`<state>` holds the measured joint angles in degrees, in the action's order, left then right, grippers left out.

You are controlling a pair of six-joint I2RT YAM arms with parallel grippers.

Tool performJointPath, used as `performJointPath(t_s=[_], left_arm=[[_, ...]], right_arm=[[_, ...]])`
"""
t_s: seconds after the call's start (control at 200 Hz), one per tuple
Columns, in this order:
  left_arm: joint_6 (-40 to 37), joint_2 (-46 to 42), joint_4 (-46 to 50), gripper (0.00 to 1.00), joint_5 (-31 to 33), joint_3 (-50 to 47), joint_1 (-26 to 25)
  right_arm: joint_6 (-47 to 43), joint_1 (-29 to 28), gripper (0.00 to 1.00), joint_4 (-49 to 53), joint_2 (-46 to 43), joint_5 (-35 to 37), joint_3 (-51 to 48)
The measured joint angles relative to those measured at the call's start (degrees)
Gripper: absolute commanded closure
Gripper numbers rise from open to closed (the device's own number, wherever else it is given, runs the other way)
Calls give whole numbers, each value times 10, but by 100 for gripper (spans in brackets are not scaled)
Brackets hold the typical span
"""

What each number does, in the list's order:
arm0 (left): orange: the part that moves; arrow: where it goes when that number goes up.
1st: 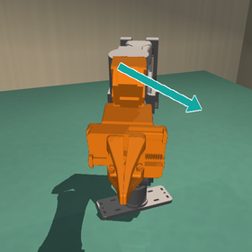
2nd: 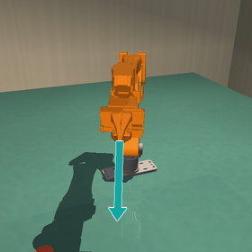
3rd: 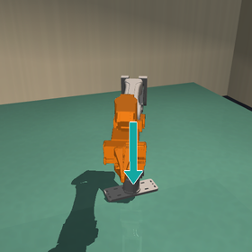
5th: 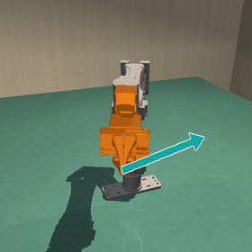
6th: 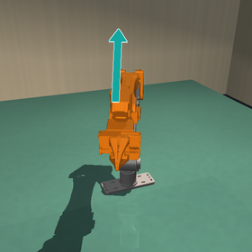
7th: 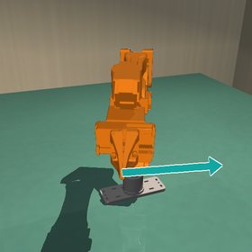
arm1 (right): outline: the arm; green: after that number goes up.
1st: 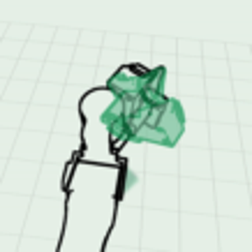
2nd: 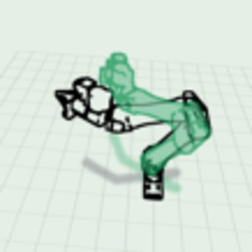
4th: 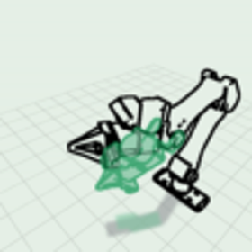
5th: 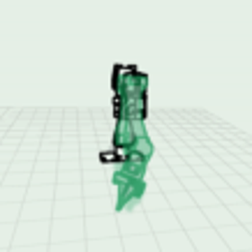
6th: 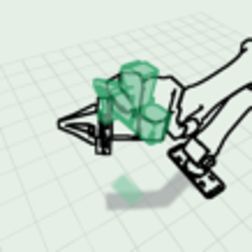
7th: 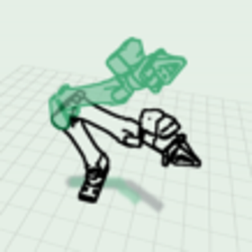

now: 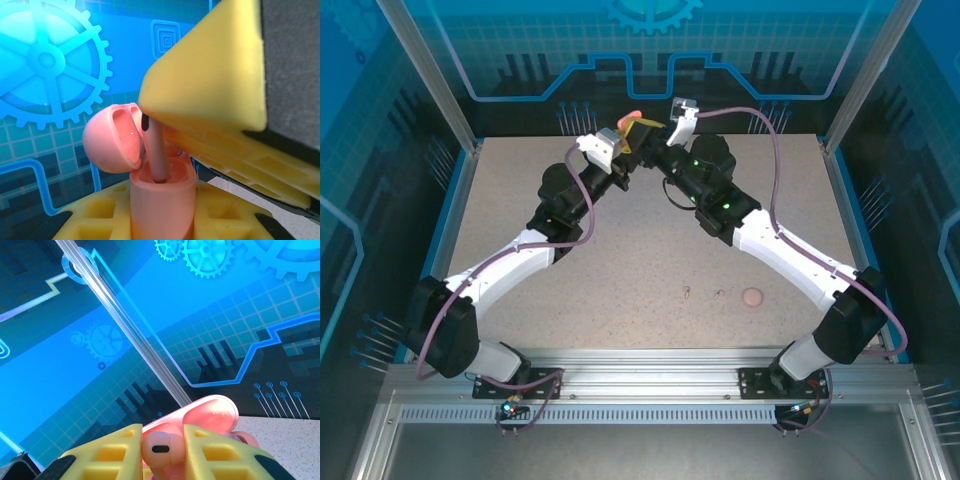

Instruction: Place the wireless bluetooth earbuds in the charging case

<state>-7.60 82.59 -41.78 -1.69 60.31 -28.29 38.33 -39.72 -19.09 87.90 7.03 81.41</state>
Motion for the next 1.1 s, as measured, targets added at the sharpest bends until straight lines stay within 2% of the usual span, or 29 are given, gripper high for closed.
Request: performJointPath(t_s=[0.545,0.74,1.1], left_arm=[[1,3,9,100,9,0,0],[1,3,14,100,8,0,0],[1,4,16,100,8,0,0]], right_arm=[[-9,0,76,27,8,9,13],[-8,0,67,32,8,9,13],[-8,0,61,41,8,10,17]])
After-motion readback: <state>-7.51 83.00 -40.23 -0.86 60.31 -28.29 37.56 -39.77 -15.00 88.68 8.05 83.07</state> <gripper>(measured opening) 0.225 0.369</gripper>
